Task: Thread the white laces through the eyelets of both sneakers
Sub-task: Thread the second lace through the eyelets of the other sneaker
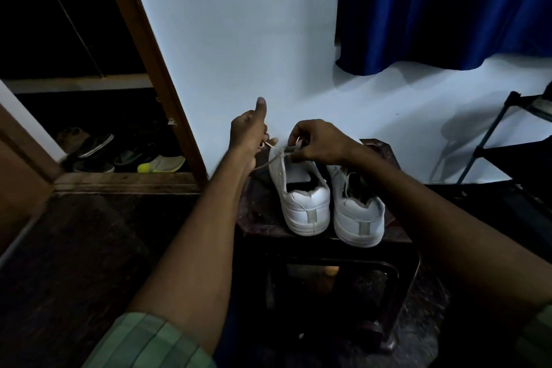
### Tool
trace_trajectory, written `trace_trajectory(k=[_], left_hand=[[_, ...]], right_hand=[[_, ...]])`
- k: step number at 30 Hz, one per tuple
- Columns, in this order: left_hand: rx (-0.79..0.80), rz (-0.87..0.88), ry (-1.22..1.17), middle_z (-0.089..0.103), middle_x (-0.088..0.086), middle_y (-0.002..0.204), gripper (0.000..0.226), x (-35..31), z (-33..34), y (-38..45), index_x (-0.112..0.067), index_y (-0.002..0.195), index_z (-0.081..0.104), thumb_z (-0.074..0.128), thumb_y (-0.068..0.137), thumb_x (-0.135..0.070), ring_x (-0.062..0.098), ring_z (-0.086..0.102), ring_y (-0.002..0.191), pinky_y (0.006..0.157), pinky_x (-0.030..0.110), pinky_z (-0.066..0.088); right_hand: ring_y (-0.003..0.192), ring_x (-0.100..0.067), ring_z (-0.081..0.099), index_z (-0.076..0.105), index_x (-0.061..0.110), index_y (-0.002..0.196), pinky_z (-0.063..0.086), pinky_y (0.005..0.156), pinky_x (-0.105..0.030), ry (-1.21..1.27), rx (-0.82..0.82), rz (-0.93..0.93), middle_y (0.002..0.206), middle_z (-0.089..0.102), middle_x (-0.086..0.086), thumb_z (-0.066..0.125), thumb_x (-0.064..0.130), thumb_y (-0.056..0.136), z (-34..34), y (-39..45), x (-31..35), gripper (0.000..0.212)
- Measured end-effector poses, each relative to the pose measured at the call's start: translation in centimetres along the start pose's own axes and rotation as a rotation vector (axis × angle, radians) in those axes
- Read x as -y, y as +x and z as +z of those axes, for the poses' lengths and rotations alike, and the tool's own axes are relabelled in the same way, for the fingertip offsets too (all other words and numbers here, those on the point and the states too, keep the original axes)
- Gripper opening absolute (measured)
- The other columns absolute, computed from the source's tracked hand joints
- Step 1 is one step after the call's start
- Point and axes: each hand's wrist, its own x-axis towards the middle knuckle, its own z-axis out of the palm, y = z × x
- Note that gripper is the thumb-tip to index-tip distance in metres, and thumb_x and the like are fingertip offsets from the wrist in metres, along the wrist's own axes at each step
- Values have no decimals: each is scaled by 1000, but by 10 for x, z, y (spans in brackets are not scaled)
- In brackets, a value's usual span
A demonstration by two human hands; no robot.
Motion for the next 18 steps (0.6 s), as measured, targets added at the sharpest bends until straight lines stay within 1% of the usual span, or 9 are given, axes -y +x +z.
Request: trace_trajectory(k=[2, 5, 7, 9, 10, 12, 14, 15, 18], left_hand=[[5, 75, 151, 35, 0, 62, 49, 5, -1, 4, -21, 67, 39, 60, 100, -50, 20, 38, 58, 57, 27, 47], [5, 228, 432, 37, -5, 61, 46, 7, 0, 5, -22, 66, 39, 64, 94, -49, 24, 40, 66, 66, 32, 38], [12, 295, 577, 53, -4, 77, 32, 8, 0, 3, -17, 86, 55, 66, 95, -45, 23, 52, 79, 72, 31, 39], [64, 326, 684, 62, -1, 98, 32, 10, 0, -1, -16, 111, 60, 69, 95, -42, 21, 57, 92, 80, 28, 42], [104, 338, 742, 64, 1, 103, 32, 12, 0, -1, -18, 115, 61, 70, 94, -41, 20, 59, 95, 82, 27, 43], [169, 354, 891, 70, 4, 101, 23, 18, 1, 1, -19, 99, 66, 68, 95, -42, 26, 64, 98, 80, 28, 45], [185, 355, 1001, 68, 7, 84, 40, 23, 2, 2, -15, 74, 59, 60, 98, -46, 34, 66, 95, 72, 32, 42], [174, 345, 1019, 64, 8, 78, 46, 24, 2, 2, -14, 69, 56, 56, 99, -49, 37, 65, 92, 69, 33, 40], [112, 338, 1039, 68, 9, 86, 49, 24, 0, 3, -17, 69, 58, 55, 95, -58, 37, 66, 93, 70, 33, 44]], right_hand=[[90, -18, 63, 69, 17, 102, 46, 75, -28, -126, -7, 22, 100, 66, -2, 83, 31, 75, 9, 0, 1, 34], [110, -34, 49, 55, 9, 120, 48, 90, -40, -291, -90, 126, 124, 46, -14, 78, 38, 75, 21, -4, 2, 58], [114, -41, 50, 45, 4, 124, 48, 89, -44, -304, -154, 209, 127, 43, -18, 76, 38, 77, 22, -8, 7, 66], [113, -43, 56, 41, 3, 123, 45, 82, -40, -252, -144, 270, 122, 52, -20, 73, 39, 77, 20, -9, 10, 66], [112, -42, 58, 41, 3, 121, 41, 79, -37, -238, -120, 289, 119, 57, -20, 71, 41, 75, 19, -9, 10, 67], [111, -41, 59, 41, 3, 118, 37, 77, -34, -234, -101, 294, 116, 61, -20, 69, 38, 78, 19, -9, 9, 60], [109, -42, 58, 39, 4, 114, 36, 76, -35, -220, -148, 289, 111, 60, -20, 67, 26, 85, 20, -8, 7, 46], [108, -42, 58, 38, 4, 114, 36, 75, -35, -204, -170, 293, 106, 58, -19, 66, 24, 86, 19, -8, 5, 44], [107, -41, 59, 38, 2, 118, 36, 74, -35, -174, -194, 334, 98, 52, -14, 66, 22, 88, 14, -6, 2, 46]])
